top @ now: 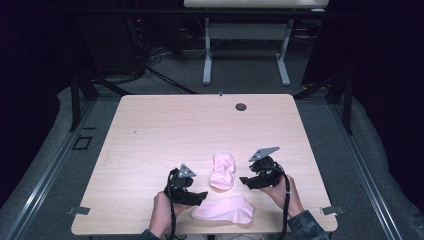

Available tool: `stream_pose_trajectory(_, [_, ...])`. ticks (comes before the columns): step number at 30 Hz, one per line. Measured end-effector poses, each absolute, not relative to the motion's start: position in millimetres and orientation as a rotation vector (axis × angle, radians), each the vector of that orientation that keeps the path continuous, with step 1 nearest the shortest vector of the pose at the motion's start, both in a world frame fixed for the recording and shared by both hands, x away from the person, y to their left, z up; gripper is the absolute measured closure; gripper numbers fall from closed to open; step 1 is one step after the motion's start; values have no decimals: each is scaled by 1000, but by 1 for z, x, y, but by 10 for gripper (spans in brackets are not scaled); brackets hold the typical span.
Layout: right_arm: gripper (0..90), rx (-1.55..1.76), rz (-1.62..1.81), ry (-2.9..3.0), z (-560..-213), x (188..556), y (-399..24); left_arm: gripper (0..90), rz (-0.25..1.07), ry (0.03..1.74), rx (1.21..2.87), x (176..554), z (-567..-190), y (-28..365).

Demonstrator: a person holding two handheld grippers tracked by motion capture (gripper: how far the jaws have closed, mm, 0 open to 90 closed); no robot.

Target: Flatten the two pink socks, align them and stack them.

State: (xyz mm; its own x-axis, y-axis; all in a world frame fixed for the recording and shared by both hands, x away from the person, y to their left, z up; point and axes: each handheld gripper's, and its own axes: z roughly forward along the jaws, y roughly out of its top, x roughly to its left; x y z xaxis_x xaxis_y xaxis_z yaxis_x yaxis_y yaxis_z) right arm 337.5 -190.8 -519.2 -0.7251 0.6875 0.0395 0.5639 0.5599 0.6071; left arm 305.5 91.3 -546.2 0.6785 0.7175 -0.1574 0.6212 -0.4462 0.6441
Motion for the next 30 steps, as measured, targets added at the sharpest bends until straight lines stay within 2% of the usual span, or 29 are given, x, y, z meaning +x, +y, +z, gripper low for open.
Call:
stream_pose_trajectory(11, [485, 961, 840, 2656, -522, 394, -160, 375, 120, 1036, 2197, 334, -550, 68])
stream_pose_trajectory(15, [544, 990, 805, 2668, -529, 415, -147, 431, 138, 1019, 2222, 337, -552, 58])
stream_pose_trajectory(22, [572, 1003, 733, 2694, -544, 435, -127, 498, 203, 987, 2276, 336, -552, 43])
stream_pose_trajectory(30, [735, 1017, 715, 2737, -555, 438, -123, 664, 221, 980, 2320, 338, -553, 38])
